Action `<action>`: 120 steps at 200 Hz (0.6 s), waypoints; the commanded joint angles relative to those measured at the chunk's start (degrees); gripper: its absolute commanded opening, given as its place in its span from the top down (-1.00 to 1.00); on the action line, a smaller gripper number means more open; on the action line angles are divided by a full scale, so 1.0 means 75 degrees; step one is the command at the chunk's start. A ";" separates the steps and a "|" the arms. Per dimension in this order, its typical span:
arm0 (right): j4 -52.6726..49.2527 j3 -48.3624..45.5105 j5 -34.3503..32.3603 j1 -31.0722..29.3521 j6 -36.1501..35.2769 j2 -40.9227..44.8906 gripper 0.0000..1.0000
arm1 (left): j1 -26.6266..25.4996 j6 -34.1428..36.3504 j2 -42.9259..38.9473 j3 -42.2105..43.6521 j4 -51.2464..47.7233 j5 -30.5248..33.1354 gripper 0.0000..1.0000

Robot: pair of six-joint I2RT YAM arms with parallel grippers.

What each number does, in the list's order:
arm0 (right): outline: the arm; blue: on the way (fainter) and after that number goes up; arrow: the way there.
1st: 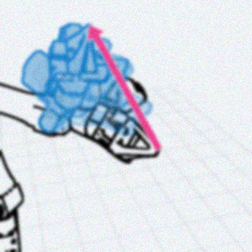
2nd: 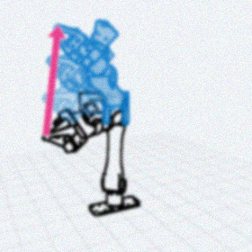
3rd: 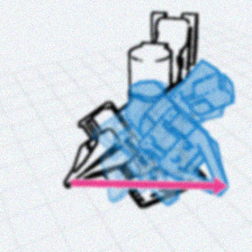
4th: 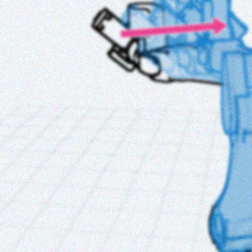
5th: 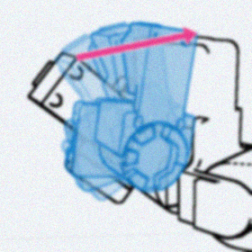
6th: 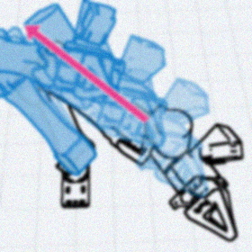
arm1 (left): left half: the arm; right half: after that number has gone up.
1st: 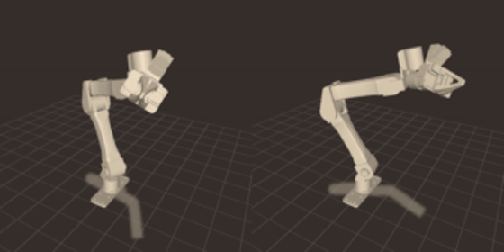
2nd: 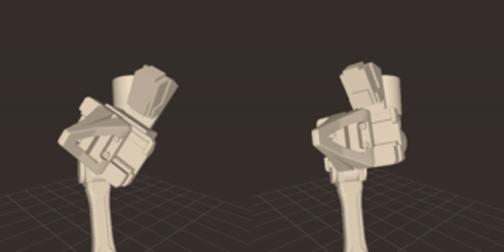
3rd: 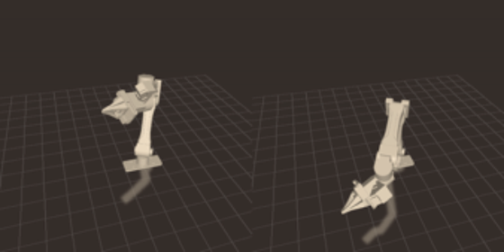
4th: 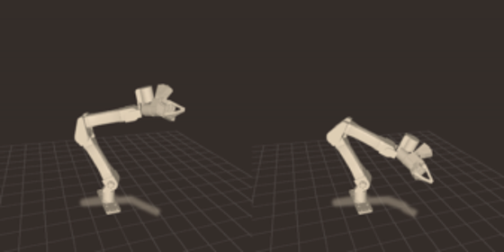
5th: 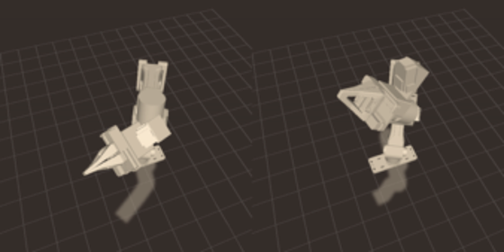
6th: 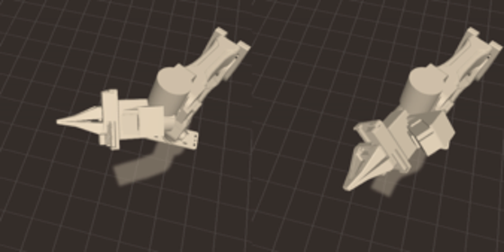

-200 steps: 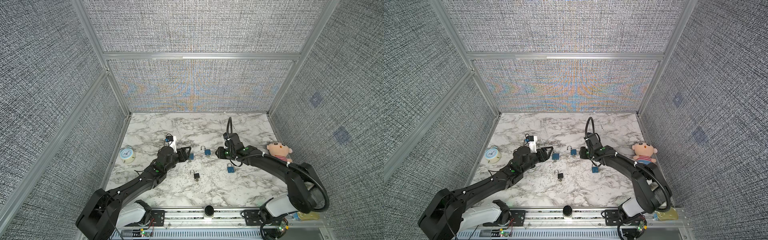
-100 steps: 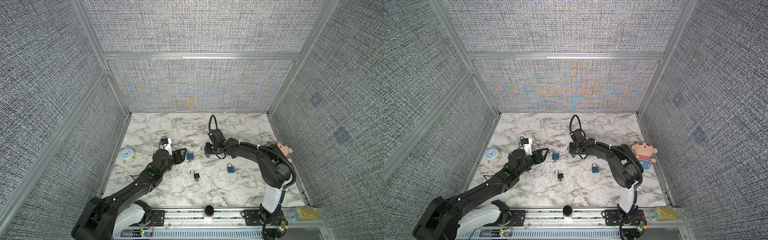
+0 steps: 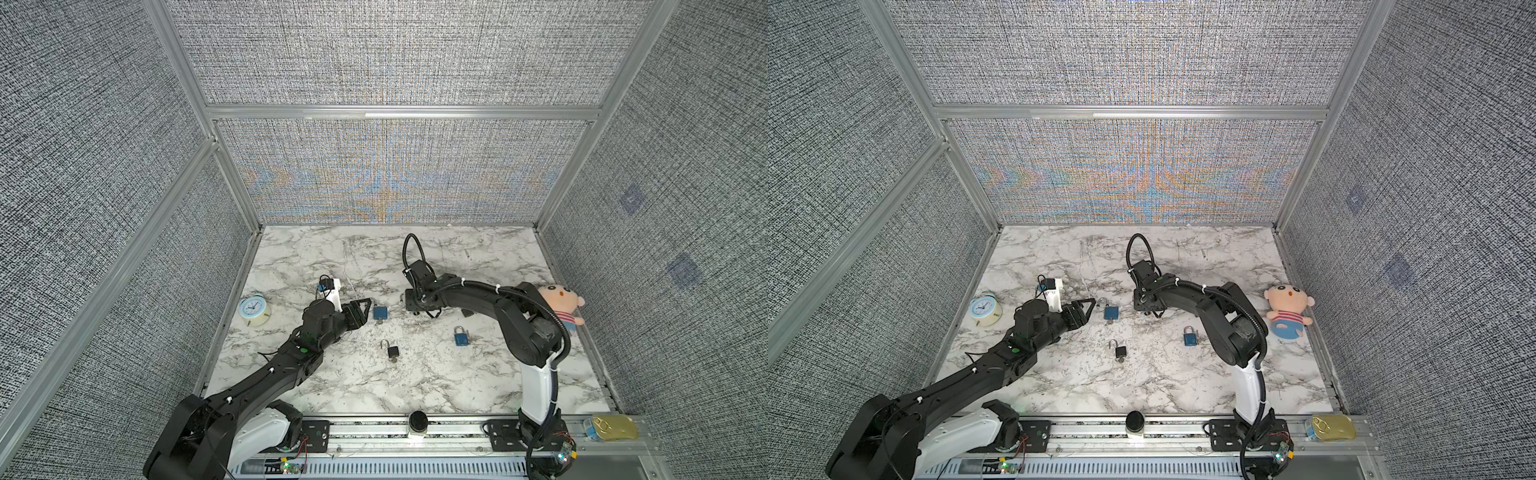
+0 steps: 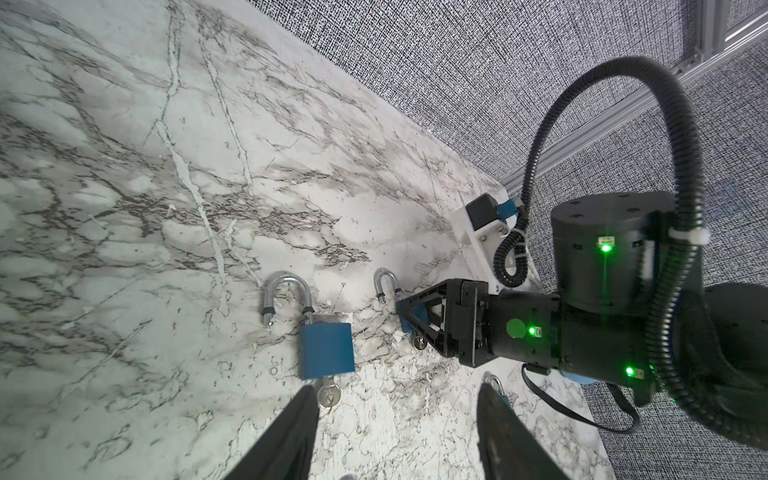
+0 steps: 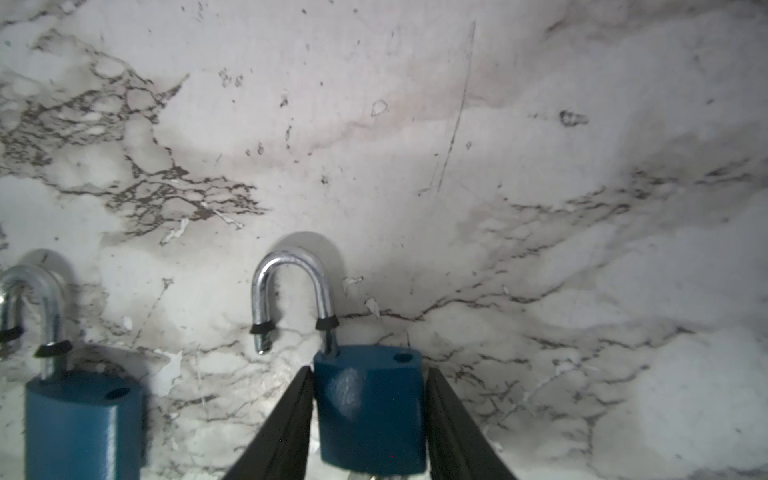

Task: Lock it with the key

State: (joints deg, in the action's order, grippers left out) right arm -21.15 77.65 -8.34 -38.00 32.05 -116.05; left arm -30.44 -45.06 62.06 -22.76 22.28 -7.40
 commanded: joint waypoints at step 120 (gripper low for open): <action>-0.1027 0.0563 -0.0580 -0.0102 -0.0196 -0.0623 0.13 | 0.0137 0.0010 0.0114 -0.0110 0.0263 -0.0231 -0.25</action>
State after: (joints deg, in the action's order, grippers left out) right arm -23.27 81.78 -12.43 -38.70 30.65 -119.46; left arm -29.52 -45.04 62.74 -23.11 23.07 -8.10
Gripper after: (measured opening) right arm 0.434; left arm 0.627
